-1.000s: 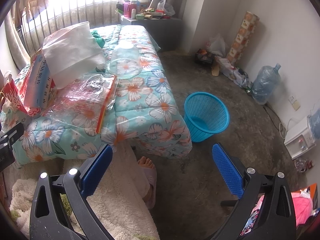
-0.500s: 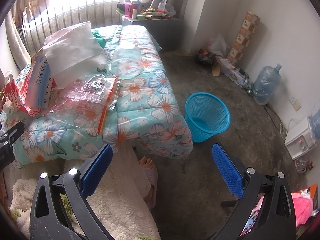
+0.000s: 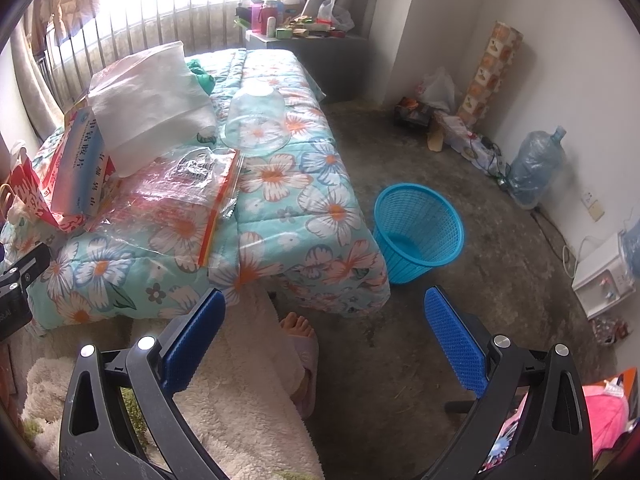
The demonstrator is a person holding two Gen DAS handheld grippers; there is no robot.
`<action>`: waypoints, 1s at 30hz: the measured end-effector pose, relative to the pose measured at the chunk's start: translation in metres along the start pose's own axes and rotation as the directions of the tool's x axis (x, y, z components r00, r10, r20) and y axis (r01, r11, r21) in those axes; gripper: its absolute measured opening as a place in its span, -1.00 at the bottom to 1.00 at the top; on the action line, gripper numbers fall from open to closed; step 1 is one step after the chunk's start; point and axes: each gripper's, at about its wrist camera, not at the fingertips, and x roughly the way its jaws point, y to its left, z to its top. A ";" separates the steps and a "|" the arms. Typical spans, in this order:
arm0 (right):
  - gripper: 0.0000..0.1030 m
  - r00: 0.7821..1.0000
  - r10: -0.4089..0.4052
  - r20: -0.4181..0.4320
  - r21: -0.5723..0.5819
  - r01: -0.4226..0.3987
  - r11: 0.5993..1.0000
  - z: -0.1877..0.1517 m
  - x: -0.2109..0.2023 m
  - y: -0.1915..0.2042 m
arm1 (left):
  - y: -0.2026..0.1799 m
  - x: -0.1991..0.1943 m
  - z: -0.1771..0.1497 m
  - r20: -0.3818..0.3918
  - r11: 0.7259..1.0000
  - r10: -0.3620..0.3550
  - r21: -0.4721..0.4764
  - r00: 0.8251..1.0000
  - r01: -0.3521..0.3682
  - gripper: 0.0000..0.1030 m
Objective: Collect trash
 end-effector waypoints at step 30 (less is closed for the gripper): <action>0.61 0.782 0.622 -0.039 0.336 -0.576 0.745 0.050 0.077 0.015 | 0.063 0.021 -0.003 0.110 0.983 -0.179 -0.028 0.978 0.183 0.90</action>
